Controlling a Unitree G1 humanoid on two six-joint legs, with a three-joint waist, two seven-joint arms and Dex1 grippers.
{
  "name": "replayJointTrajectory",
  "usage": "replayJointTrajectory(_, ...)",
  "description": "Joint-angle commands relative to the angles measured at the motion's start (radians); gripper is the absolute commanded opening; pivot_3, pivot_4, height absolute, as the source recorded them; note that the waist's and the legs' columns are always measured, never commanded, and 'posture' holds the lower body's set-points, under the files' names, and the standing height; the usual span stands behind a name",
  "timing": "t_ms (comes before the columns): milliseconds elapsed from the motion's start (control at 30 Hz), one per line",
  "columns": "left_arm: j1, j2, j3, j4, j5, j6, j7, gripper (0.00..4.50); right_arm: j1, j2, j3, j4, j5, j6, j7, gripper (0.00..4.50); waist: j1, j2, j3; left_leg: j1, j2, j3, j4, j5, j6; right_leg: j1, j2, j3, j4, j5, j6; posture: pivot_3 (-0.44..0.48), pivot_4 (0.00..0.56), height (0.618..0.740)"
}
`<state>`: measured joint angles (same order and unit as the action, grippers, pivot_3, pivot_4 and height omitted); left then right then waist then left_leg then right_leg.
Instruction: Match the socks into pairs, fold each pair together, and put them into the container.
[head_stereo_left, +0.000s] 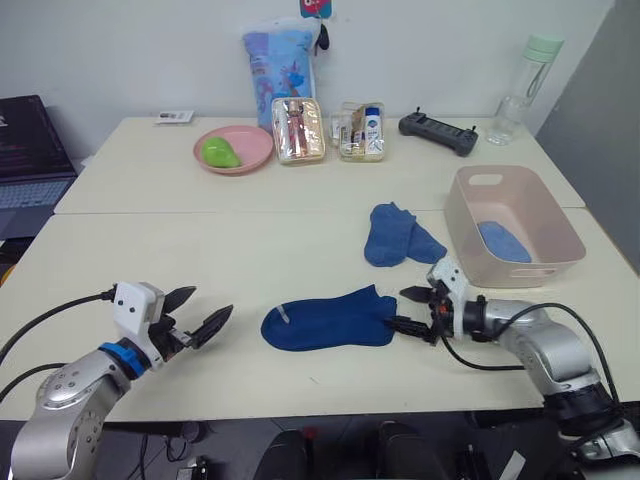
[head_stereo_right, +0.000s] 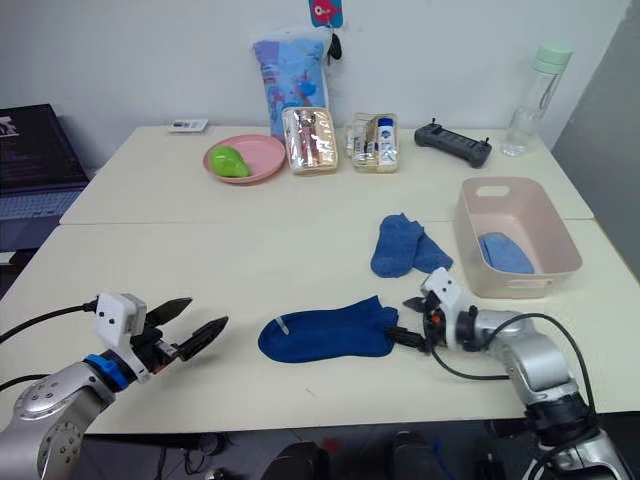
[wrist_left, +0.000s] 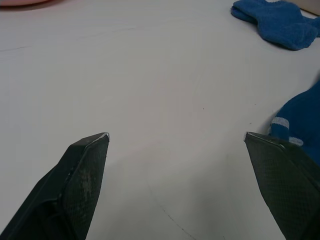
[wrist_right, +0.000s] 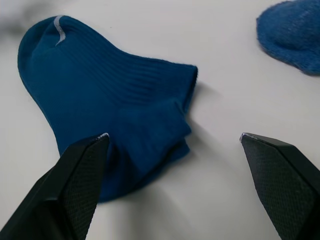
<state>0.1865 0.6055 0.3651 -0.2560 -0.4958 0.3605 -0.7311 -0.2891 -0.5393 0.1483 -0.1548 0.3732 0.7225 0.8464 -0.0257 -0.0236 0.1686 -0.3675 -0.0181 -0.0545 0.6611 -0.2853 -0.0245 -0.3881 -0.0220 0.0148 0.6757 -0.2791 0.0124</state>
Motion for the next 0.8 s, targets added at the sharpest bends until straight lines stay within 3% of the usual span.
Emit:
replayJointTrajectory(33,0.007,0.002,-0.001,-0.049,0.003,-0.019,0.000,4.50,0.020,0.003,0.065,-0.082,0.012,0.057,0.005,4.32,0.000,0.000,0.000,0.000,0.000,0.000,0.000,0.000,0.000,0.000,0.000,0.000,0.000,0.000,0.000,0.000,0.150,0.740)
replayJointTrajectory(133,0.019,0.005,-0.005,-0.055,0.011,-0.023,-0.004,4.50,0.024,0.001,0.069,-0.105,0.036,0.093,0.012,3.53,0.000,0.000,0.000,0.000,0.000,0.000,0.000,0.000,0.000,0.000,0.000,0.000,0.000,0.000,0.000,0.000,0.150,0.740)
replayJointTrajectory(433,0.011,0.012,-0.026,-0.068,0.005,-0.019,-0.028,4.50,0.027,0.014,0.032,-0.063,0.061,0.121,0.010,0.25,0.000,0.000,0.000,0.000,0.000,0.000,0.000,0.000,0.000,0.000,0.000,0.000,0.000,0.000,0.000,0.000,0.150,0.740)
replayJointTrajectory(467,0.008,0.016,-0.029,-0.075,0.002,-0.016,-0.033,4.50,0.029,0.011,0.016,-0.061,0.077,0.132,0.012,0.08,0.000,0.000,0.000,0.000,0.000,0.000,0.000,0.000,0.000,0.000,0.000,0.000,0.000,0.000,0.000,0.000,0.150,0.740)
replayJointTrajectory(633,-0.023,0.040,-0.066,-0.157,-0.032,0.028,-0.060,4.50,-0.005,-0.055,-0.040,-0.054,0.143,0.180,0.067,0.08,0.002,-0.001,0.002,-0.001,0.000,0.000,0.000,0.000,0.000,0.000,0.000,0.000,-0.001,0.000,0.000,0.000,0.150,0.740)
replayJointTrajectory(767,-0.142,0.052,-0.249,-0.188,0.043,0.042,-0.077,4.50,-0.070,-0.177,-0.002,0.057,0.108,0.105,0.222,0.08,0.009,0.001,0.006,-0.001,-0.001,0.000,0.000,0.000,0.000,0.000,0.000,0.000,-0.002,0.000,0.000,0.000,0.150,0.740)
replayJointTrajectory(800,-0.170,0.041,-0.293,-0.177,0.062,0.034,-0.081,4.32,-0.085,-0.181,0.005,0.083,0.102,0.092,0.234,0.03,0.009,0.000,0.006,-0.001,-0.002,0.000,0.000,0.000,0.000,0.001,0.000,0.000,-0.002,0.000,0.000,0.000,0.150,0.740)
